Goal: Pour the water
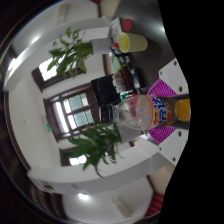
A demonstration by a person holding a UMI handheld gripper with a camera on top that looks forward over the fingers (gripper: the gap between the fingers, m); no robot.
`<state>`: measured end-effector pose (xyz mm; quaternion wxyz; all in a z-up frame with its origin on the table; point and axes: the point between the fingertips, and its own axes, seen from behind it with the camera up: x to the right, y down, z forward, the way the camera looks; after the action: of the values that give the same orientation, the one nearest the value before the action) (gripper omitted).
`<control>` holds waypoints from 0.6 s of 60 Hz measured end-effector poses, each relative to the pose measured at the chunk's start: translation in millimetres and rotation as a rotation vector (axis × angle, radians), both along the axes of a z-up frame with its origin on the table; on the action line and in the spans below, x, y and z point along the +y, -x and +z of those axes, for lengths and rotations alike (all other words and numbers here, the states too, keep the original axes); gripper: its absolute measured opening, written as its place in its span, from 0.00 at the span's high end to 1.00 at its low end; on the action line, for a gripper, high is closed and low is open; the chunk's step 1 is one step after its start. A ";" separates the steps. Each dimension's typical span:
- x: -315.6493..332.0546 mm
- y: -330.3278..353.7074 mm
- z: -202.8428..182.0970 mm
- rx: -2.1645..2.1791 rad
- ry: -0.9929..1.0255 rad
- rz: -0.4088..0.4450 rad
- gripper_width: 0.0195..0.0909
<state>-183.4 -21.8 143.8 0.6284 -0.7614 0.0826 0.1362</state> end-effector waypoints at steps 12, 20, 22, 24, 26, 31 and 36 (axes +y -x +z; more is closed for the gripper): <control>46.2 -51.2 35.4 0.503 -0.001 -0.078 0.81; 71.9 -79.5 49.5 0.857 -0.025 -0.104 0.80; 79.5 -87.2 52.9 0.941 -0.041 -0.113 0.80; 84.3 -96.0 54.6 1.026 -0.055 -0.124 0.80; 88.5 -105.0 55.0 1.106 -0.068 -0.136 0.81; 98.7 -120.6 55.0 1.277 -0.092 -0.161 0.80; 105.1 -133.8 52.4 1.396 -0.101 -0.181 0.81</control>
<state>-49.6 83.3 196.2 0.4719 -0.4563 0.5230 0.5436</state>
